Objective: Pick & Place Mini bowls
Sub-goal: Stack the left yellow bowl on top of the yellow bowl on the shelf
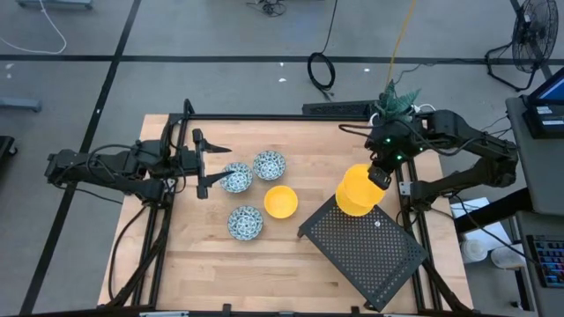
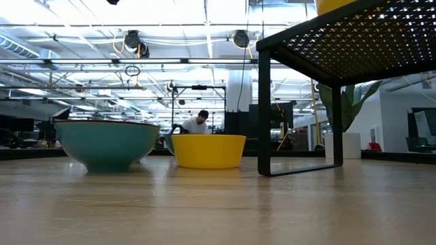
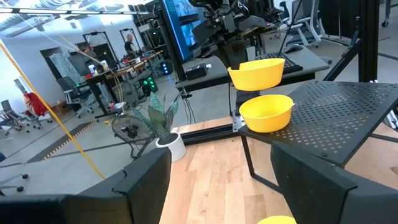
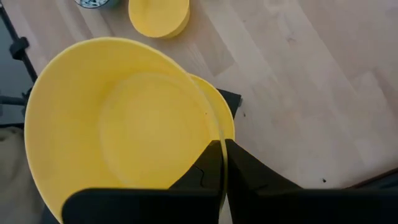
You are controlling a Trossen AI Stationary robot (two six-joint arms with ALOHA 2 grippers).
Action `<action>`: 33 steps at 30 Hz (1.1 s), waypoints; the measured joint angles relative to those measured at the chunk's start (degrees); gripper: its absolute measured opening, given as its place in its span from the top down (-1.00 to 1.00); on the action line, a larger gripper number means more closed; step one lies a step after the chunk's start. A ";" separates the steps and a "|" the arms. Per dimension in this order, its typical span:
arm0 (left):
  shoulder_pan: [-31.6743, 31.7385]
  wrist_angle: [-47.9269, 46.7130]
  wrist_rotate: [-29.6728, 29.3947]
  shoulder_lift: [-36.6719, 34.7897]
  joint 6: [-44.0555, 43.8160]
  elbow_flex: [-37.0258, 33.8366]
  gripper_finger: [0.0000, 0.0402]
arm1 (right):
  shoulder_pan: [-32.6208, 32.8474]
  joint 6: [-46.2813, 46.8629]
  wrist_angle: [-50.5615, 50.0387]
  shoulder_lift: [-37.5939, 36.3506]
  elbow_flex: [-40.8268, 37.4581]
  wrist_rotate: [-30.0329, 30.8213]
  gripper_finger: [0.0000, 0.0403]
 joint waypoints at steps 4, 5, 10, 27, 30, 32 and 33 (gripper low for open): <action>0.00 0.04 0.02 0.00 -0.02 0.00 -0.36 | 0.00 -0.24 -0.02 0.10 0.00 1.03 1.00; 0.00 0.04 0.01 0.00 -0.02 0.00 -0.36 | 0.00 -0.48 -0.02 0.17 0.00 1.05 1.00; -0.01 0.03 0.02 0.00 -0.02 0.01 -0.36 | 0.00 -1.54 -0.02 0.22 0.00 1.47 1.00; 0.00 -0.02 0.00 0.00 -0.24 0.00 -0.36 | -0.31 -2.45 2.24 0.20 -6.62 0.79 1.00; 0.00 -0.02 0.00 0.00 -0.24 0.01 -0.36 | -0.31 -2.61 2.73 0.22 -7.30 0.79 1.00; 0.00 -0.02 0.00 0.00 -0.24 0.01 -0.36 | -0.31 -2.61 3.30 0.20 -7.67 0.74 1.00; 0.00 -0.02 0.00 0.00 -0.24 0.00 -0.36 | -0.31 -2.61 3.66 0.20 -7.95 0.59 1.00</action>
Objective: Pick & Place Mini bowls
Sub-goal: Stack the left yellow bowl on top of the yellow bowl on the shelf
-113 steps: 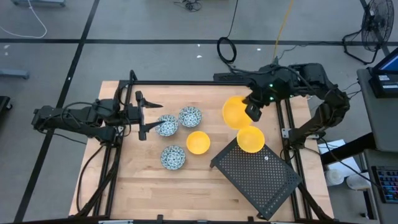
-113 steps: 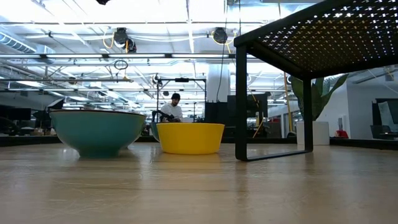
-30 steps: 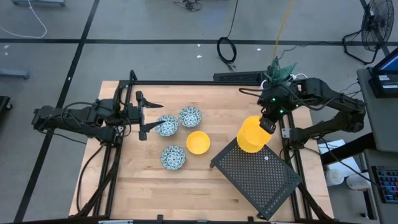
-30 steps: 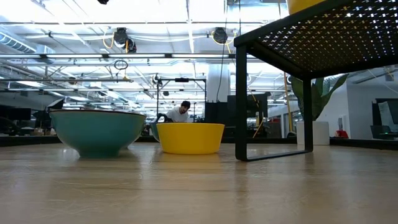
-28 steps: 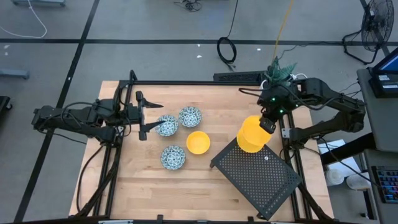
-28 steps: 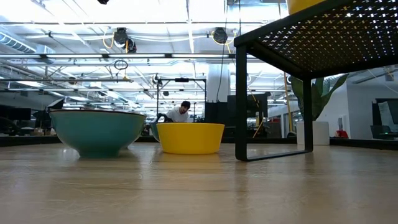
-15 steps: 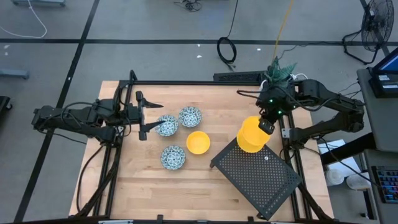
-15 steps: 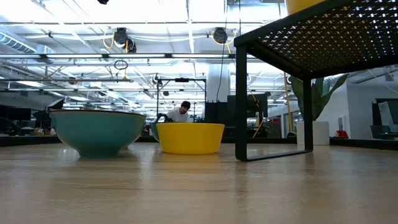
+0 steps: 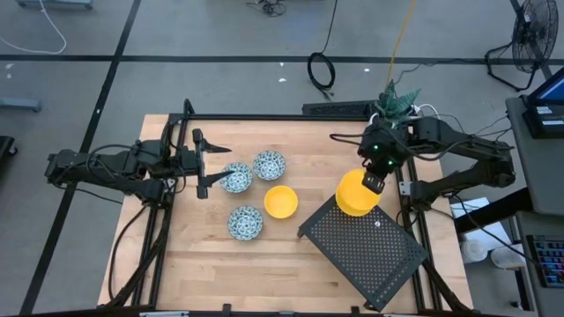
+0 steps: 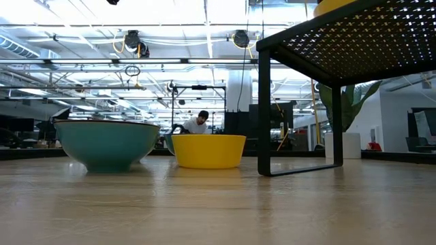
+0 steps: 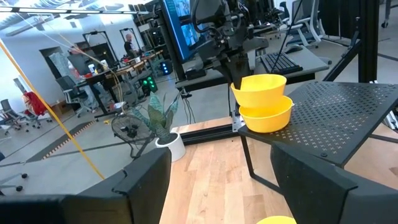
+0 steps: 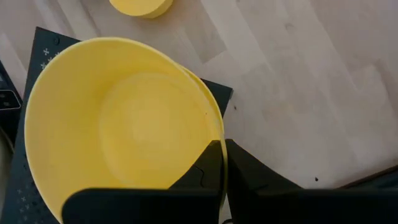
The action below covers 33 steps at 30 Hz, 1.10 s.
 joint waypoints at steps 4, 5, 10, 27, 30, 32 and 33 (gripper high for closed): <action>-0.02 -0.04 0.00 0.00 0.00 0.00 -0.36 | 0.00 0.00 1.04 0.00 -0.82 -1.30 1.00; 0.00 -0.04 0.00 0.00 0.02 0.00 -0.36 | 0.00 0.00 1.04 0.00 -0.99 -1.33 1.00; 0.00 -0.07 0.00 0.00 0.02 0.00 -0.36 | 0.00 0.00 1.07 0.00 -1.78 -1.31 1.00; -0.01 -0.07 -0.02 0.00 0.02 0.00 -0.36 | 0.00 -0.03 4.12 0.00 -4.99 -2.80 1.00; 0.00 -0.07 -0.02 0.00 0.04 0.00 -0.36 | 0.00 0.37 4.49 0.00 -4.99 -2.82 1.00; 0.00 -0.07 -0.02 0.00 0.02 0.00 -0.36 | 0.00 0.76 5.00 0.00 -4.99 -2.82 1.00; -0.02 -0.08 -0.02 0.00 0.04 0.00 -0.36 | 0.00 0.87 5.08 0.00 -4.99 -2.82 1.00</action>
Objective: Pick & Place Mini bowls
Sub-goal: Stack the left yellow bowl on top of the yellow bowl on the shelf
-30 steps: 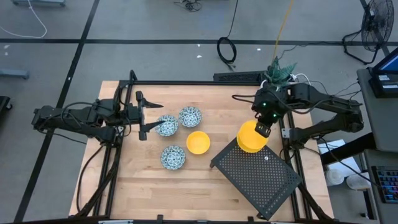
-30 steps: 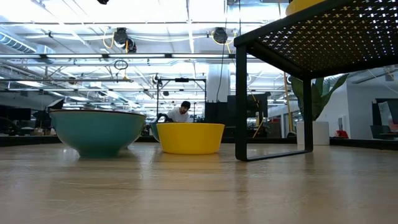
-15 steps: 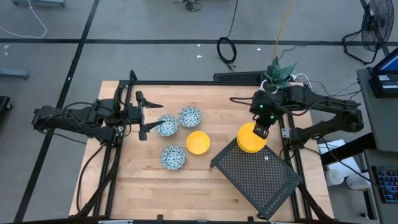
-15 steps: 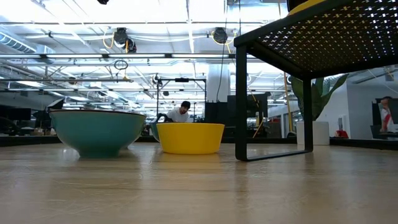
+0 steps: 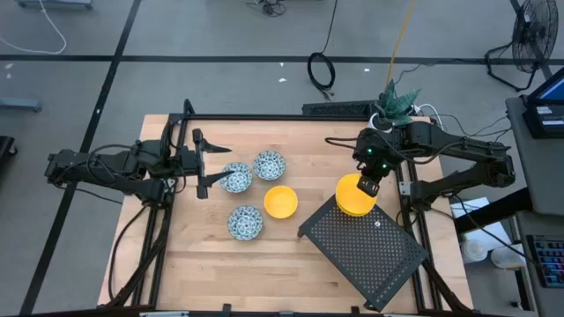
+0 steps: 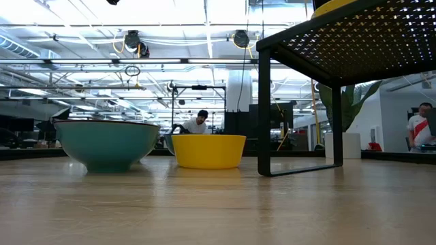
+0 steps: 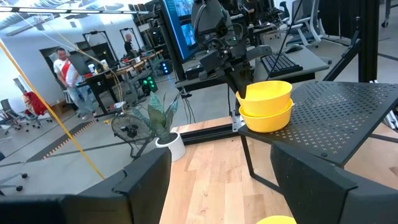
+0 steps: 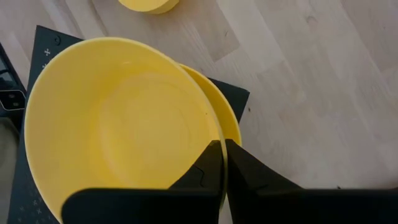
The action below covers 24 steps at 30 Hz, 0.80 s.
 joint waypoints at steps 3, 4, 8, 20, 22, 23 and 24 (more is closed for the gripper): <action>0.02 -0.05 0.00 0.00 0.01 0.00 -0.36 | 0.00 0.00 0.09 0.00 0.00 0.00 0.98; 0.02 -0.05 0.00 0.00 -0.02 0.00 -0.36 | 0.00 0.00 0.09 0.00 0.00 0.00 0.98; 0.02 -0.05 0.00 0.00 0.01 0.00 -0.36 | 0.00 0.00 0.09 0.00 0.00 0.00 0.98; 0.00 -0.07 0.00 0.00 0.01 0.00 -0.36 | 0.00 0.39 0.07 0.00 0.00 0.00 0.99; 0.00 -0.09 0.00 0.00 0.01 0.00 -0.36 | 0.00 0.39 0.06 0.00 0.00 0.00 0.99; 0.02 -0.09 0.00 0.00 0.01 0.00 -0.36 | 0.00 0.39 0.05 0.00 0.00 0.00 0.99; 0.02 -0.09 0.00 0.00 0.01 0.00 -0.36 | 0.00 0.39 0.04 0.00 0.00 0.00 0.99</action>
